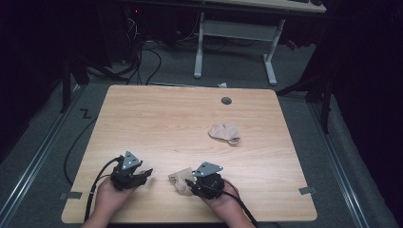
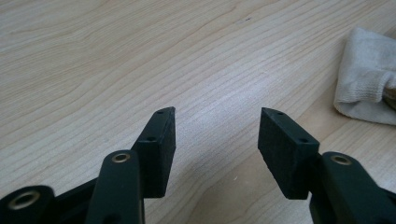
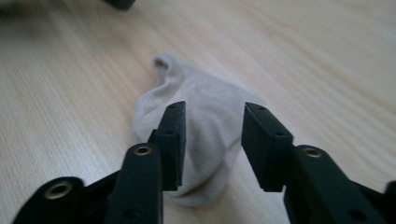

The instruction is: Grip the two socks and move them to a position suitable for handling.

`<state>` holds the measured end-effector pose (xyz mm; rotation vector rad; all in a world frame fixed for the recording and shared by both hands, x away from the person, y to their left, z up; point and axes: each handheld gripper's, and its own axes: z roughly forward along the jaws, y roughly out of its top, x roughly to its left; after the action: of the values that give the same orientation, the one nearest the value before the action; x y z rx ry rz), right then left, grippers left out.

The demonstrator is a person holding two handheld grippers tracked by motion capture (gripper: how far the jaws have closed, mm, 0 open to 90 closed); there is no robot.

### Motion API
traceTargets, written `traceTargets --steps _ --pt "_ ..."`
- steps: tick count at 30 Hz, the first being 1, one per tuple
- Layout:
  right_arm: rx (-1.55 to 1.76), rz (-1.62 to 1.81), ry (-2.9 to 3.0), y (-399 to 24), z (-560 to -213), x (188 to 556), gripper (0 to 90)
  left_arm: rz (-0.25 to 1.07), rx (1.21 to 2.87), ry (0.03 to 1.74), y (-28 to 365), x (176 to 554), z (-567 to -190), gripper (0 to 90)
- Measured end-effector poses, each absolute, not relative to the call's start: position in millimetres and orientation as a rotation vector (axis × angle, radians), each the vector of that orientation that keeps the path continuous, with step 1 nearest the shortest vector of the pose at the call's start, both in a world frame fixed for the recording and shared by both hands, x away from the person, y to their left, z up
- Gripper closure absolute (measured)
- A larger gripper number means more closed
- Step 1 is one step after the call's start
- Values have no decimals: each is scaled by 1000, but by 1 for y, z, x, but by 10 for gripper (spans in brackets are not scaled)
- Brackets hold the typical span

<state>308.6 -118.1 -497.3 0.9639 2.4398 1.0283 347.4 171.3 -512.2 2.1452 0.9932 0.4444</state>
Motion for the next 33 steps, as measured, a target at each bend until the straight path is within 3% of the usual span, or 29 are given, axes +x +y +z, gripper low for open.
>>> traceTargets --steps 11,15,20,33 --pt "1067 1022 2388 -151 -502 318 642 442 2147 991 170 347 -513 470" --pt "1053 1016 2411 -152 -502 315 715 445 2148 992 170 347 -513 471" --pt "1004 975 2450 -150 -504 308 893 443 2146 991 171 346 -511 484" --pt "983 895 2533 -144 -514 309 900 449 2145 993 173 347 -510 506"
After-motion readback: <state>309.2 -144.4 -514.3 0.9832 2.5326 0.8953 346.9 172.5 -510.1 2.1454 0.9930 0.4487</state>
